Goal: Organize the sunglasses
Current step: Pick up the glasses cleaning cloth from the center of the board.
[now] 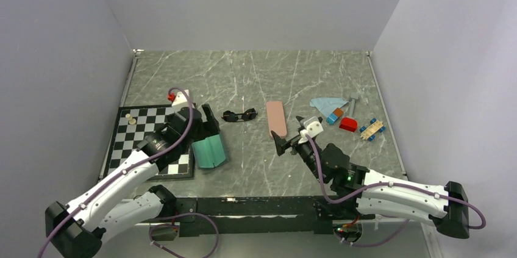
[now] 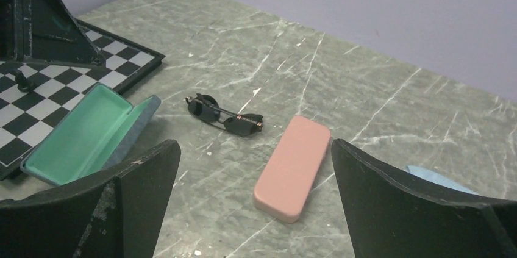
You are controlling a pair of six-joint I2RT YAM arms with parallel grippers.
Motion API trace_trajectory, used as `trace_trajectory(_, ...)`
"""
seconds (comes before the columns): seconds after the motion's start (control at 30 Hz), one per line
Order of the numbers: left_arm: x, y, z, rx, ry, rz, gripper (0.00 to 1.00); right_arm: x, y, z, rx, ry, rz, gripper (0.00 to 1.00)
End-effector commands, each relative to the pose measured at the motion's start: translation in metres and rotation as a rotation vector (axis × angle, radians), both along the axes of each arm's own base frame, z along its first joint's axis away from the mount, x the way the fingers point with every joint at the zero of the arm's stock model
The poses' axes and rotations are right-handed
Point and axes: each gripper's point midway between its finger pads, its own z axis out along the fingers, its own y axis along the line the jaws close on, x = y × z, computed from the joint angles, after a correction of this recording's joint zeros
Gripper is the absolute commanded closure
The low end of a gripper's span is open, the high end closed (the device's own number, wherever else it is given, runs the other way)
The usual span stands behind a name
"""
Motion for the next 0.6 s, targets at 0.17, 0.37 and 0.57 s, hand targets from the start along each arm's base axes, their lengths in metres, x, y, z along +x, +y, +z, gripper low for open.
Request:
trace_trajectory(0.17,-0.023,0.026,-0.077,-0.169,0.244,0.023,0.01,0.006,0.014,-0.001,0.026,0.097,-0.009,0.0)
trace_trajectory(0.37,-0.021,0.012,-0.094,-0.228,0.291,-0.051,0.01,0.006,0.015,-0.003,0.02,0.1,-0.003,0.0)
trace_trajectory(0.57,-0.015,0.001,-0.077,-0.27,0.235,-0.112,0.01,0.007,0.013,-0.004,0.024,0.098,-0.006,0.0)
